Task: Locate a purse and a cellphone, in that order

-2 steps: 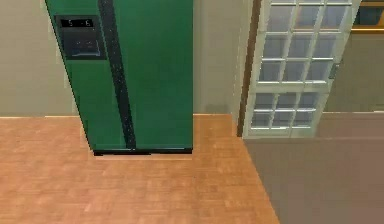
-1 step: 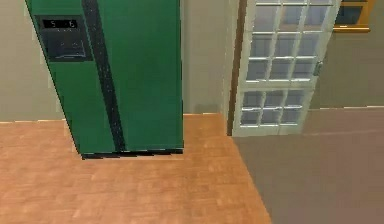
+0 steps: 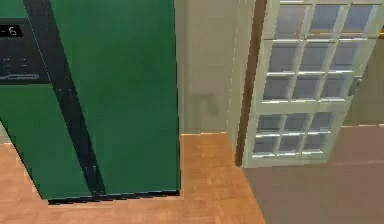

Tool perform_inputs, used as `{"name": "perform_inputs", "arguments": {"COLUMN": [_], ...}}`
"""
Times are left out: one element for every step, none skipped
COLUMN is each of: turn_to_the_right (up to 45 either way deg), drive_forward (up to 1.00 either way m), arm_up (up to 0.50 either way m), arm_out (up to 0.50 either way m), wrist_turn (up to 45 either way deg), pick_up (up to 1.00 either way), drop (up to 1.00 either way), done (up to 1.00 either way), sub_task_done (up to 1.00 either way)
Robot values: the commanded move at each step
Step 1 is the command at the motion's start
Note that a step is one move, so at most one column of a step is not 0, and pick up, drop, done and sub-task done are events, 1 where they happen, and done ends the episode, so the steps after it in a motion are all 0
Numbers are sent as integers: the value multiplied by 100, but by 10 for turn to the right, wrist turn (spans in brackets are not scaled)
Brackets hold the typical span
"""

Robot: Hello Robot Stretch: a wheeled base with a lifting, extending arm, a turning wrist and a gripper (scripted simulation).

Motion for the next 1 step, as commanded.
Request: {"name": "perform_inputs", "arguments": {"turn_to_the_right": [360], "drive_forward": [0], "arm_up": [0], "arm_out": [0], "wrist_turn": [0], "pick_up": [0], "drop": [0], "done": [0], "sub_task_done": [0]}}
